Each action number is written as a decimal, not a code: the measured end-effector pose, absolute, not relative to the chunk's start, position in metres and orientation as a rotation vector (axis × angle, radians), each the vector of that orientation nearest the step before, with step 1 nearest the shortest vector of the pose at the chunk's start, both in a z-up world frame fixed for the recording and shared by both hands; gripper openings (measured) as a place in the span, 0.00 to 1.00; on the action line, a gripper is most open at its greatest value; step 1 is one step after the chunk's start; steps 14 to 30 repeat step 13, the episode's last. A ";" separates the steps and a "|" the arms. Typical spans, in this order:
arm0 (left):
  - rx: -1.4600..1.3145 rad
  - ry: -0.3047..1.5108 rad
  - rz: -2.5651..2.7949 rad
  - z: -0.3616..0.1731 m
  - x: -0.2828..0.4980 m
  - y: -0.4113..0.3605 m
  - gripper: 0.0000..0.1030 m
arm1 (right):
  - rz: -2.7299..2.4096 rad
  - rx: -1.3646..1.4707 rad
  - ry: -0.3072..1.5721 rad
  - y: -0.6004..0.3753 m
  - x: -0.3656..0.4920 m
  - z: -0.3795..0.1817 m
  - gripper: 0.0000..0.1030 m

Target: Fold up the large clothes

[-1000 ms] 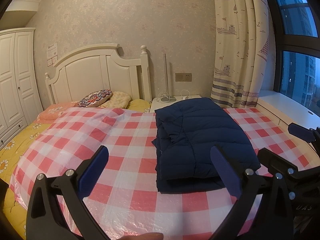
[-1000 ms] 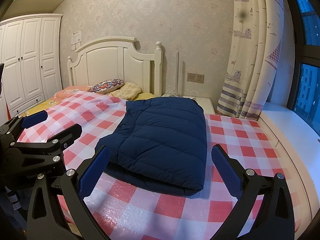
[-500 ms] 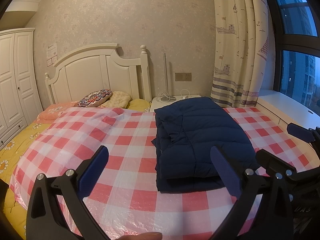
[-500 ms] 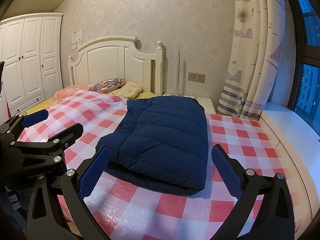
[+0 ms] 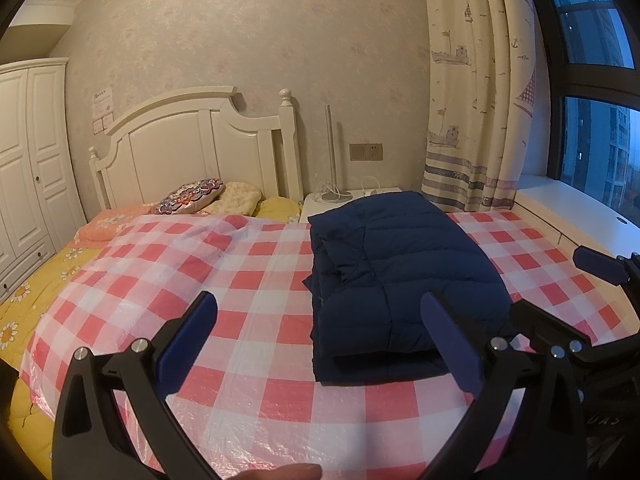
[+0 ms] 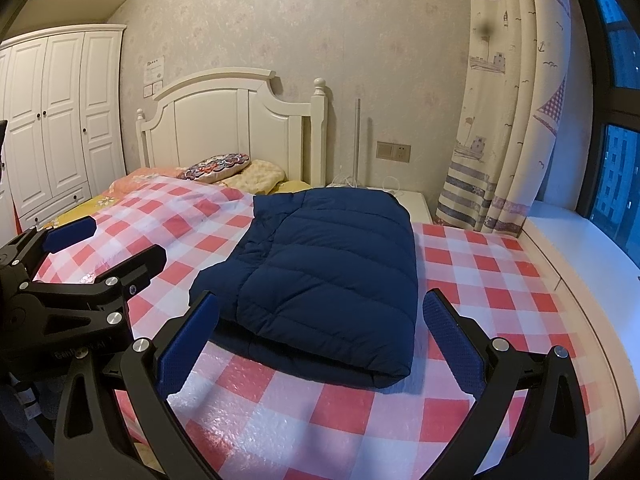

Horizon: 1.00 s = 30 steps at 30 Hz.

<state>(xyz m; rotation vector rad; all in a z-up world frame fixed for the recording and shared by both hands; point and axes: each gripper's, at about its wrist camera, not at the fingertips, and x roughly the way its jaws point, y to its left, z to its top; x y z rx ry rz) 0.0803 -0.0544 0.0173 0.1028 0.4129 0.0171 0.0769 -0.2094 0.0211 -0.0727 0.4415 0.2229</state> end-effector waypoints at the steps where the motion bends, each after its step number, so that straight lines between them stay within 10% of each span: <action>1: 0.102 0.404 0.012 0.017 0.080 -0.054 0.98 | 0.224 -0.073 0.442 -0.210 0.077 0.021 0.95; 30: 0.113 0.579 -0.035 -0.012 0.134 -0.019 0.98 | 0.199 -0.088 0.552 -0.238 0.105 -0.005 0.95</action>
